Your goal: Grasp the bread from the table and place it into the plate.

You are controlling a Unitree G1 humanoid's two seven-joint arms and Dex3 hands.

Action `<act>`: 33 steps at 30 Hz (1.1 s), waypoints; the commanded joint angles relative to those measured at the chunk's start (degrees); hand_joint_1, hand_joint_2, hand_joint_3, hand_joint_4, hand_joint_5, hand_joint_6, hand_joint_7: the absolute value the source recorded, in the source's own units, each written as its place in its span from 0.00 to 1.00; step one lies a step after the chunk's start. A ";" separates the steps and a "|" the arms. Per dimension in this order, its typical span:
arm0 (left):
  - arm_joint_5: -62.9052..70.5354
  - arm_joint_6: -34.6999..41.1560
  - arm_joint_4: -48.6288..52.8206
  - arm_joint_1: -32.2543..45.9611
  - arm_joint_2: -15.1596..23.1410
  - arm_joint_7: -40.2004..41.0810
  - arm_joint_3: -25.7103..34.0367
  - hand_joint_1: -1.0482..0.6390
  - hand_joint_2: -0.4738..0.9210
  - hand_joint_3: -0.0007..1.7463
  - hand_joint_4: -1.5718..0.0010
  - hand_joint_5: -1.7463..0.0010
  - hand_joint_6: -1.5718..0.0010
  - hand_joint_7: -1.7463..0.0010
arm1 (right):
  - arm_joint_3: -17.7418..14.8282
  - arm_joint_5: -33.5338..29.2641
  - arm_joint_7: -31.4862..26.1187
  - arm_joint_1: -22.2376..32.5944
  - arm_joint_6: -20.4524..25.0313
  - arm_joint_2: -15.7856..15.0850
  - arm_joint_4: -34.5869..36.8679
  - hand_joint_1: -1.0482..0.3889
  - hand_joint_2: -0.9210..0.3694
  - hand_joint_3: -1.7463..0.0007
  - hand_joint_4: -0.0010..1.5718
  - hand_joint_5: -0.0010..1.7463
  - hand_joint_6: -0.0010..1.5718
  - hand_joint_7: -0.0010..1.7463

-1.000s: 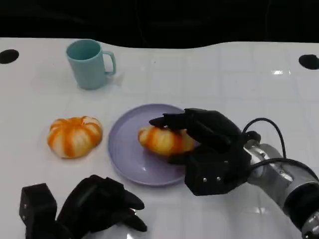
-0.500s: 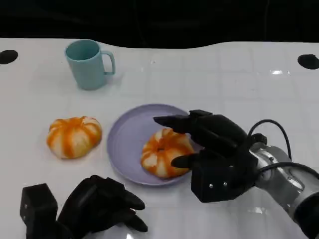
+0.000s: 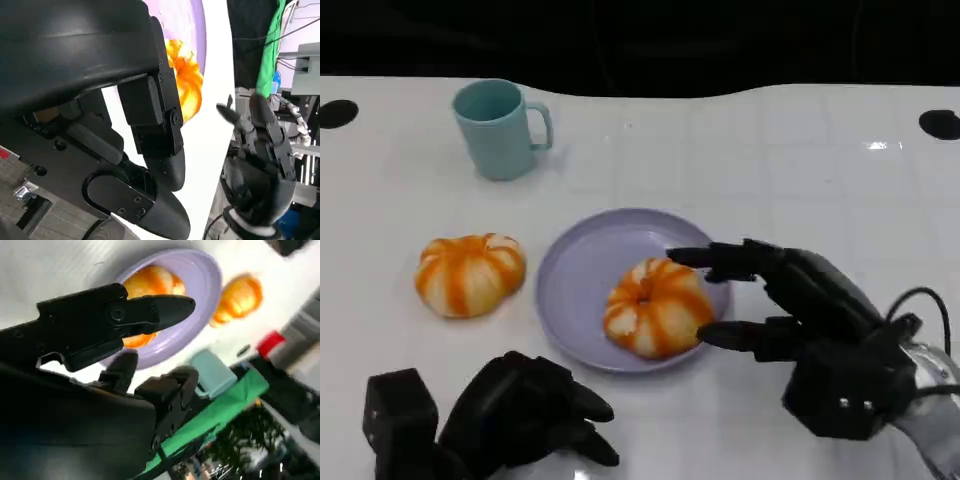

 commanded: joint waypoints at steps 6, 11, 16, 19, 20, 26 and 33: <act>-0.05 -0.26 -1.35 0.96 0.78 0.41 -0.02 0.00 0.89 0.00 0.00 0.91 0.02 1.00 | -5.45 12.77 6.72 12.64 -0.79 -1.18 -10.31 0.37 0.00 0.83 0.41 1.00 0.37 0.76; -0.46 0.96 -1.77 0.99 0.82 0.08 0.01 0.00 0.88 0.00 0.00 0.90 0.01 1.00 | -7.90 17.30 11.17 19.56 3.79 -3.33 -17.60 0.37 0.00 0.81 0.38 1.00 0.35 0.83; -0.89 1.10 -1.40 0.76 0.95 -0.45 0.25 0.01 0.89 0.00 0.00 0.90 0.02 1.00 | -9.69 22.93 14.38 25.51 12.52 -3.61 -26.41 0.36 0.00 0.82 0.44 1.00 0.33 0.94; -1.06 1.17 -1.26 0.60 1.04 -0.57 0.38 0.01 0.88 0.00 0.00 0.90 0.02 1.00 | -10.41 23.72 14.69 27.71 14.98 -3.15 -29.23 0.37 0.00 0.83 0.45 1.00 0.33 0.96; -0.94 1.00 -1.20 0.52 1.10 -0.45 0.39 0.01 0.88 0.00 0.00 0.89 0.02 1.00 | -10.58 23.95 14.61 28.27 15.43 -2.86 -29.66 0.38 0.00 0.83 0.46 1.00 0.33 0.96; -0.14 1.07 -1.65 0.35 1.30 0.61 0.19 0.00 0.89 0.00 0.00 0.89 0.01 0.99 | -10.96 23.45 13.77 28.91 16.64 -1.43 -29.81 0.40 0.00 0.83 0.46 1.00 0.33 0.99; -0.36 0.58 -0.73 -0.30 1.37 0.12 0.52 0.00 0.89 0.00 0.00 0.89 0.01 1.00 | -11.71 23.84 13.71 27.76 16.05 0.67 -26.81 0.41 0.00 0.83 0.47 1.00 0.33 1.00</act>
